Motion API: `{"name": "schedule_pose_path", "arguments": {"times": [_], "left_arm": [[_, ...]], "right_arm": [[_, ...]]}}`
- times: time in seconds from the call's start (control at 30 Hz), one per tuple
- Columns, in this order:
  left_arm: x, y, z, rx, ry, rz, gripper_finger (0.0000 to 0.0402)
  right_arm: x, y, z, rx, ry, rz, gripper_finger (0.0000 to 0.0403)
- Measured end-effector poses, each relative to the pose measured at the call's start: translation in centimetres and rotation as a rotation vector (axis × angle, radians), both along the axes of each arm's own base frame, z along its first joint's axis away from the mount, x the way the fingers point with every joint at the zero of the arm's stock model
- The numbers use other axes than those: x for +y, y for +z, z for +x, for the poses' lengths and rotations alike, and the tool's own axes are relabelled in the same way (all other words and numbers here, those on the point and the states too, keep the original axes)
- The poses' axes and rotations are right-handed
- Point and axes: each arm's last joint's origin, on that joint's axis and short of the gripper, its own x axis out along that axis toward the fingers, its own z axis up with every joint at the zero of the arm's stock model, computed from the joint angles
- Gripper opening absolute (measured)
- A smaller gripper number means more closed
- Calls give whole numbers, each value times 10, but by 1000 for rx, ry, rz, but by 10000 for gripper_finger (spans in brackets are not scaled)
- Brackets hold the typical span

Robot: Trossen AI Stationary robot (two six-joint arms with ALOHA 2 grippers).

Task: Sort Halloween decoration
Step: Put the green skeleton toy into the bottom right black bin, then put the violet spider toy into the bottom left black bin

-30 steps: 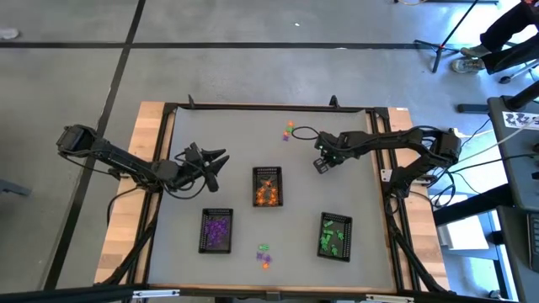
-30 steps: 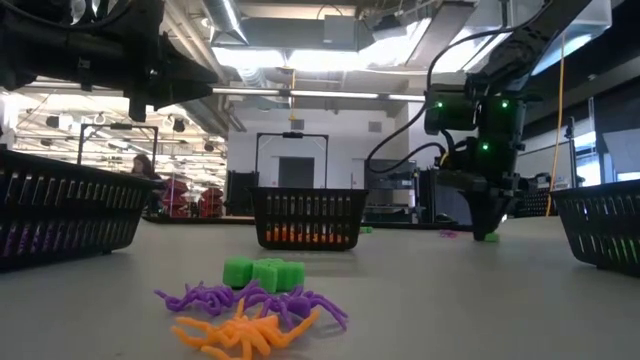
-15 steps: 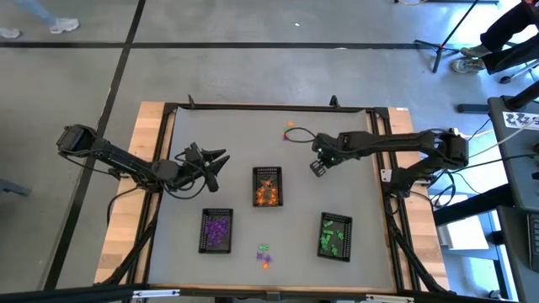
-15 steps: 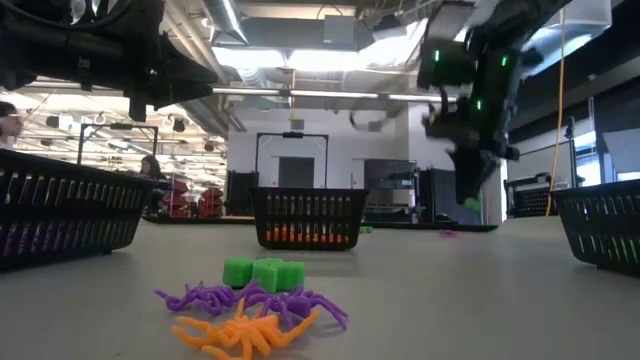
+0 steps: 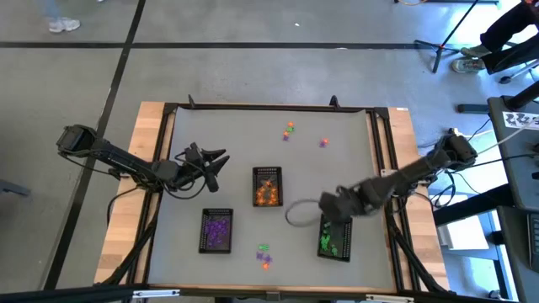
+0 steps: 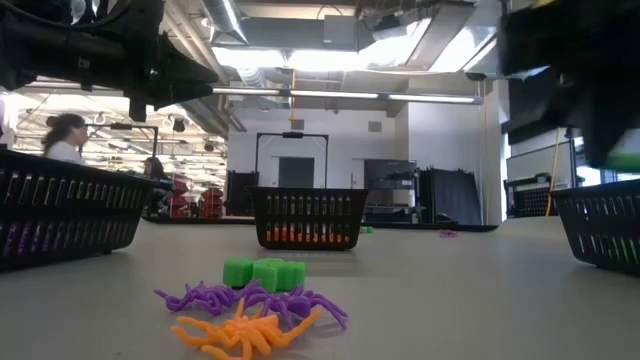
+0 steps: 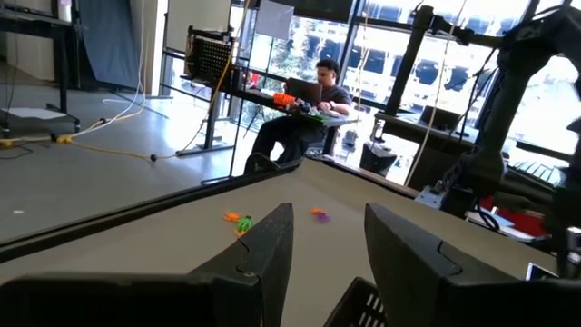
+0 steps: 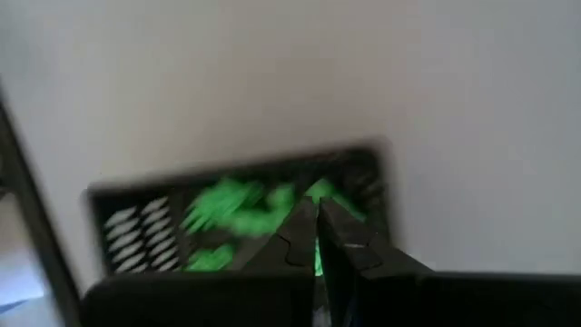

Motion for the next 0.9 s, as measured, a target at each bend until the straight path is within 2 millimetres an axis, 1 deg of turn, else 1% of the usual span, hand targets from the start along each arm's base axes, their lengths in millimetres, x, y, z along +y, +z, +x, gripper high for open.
{"name": "schedule_pose_path", "arguments": {"times": [0.1, 0.23, 0.3, 0.43, 0.53, 0.6, 0.7, 0.8, 0.9], "left_arm": [[0, 0, 0, -10, -1, -16, 131], [0, 0, 0, -13, -1, -19, 131], [0, 0, 0, -14, -1, -21, 131], [0, 0, 0, -15, -1, -22, 131], [0, 0, 0, -15, -2, -22, 131], [0, 0, 0, -15, -1, -22, 131], [0, 0, 0, -15, -1, -22, 131], [0, 0, 0, -15, -1, -22, 131], [0, 0, 0, -15, -2, -21, 131]], "right_arm": [[20, 0, -11, -5, -10, -8, 8], [34, 0, -20, -46, -43, -59, 33], [36, 0, -21, -54, -53, -67, 58], [34, 1, -20, -72, -65, -95, 132], [25, 1, -14, -101, -61, -157, 181], [13, 1, -8, -114, -85, -222, 203], [-12, 1, 0, -116, -148, -344, 219], [-49, 0, 9, -67, -216, -451, 222], [-93, 0, 15, -10, -303, -505, 222]]}}
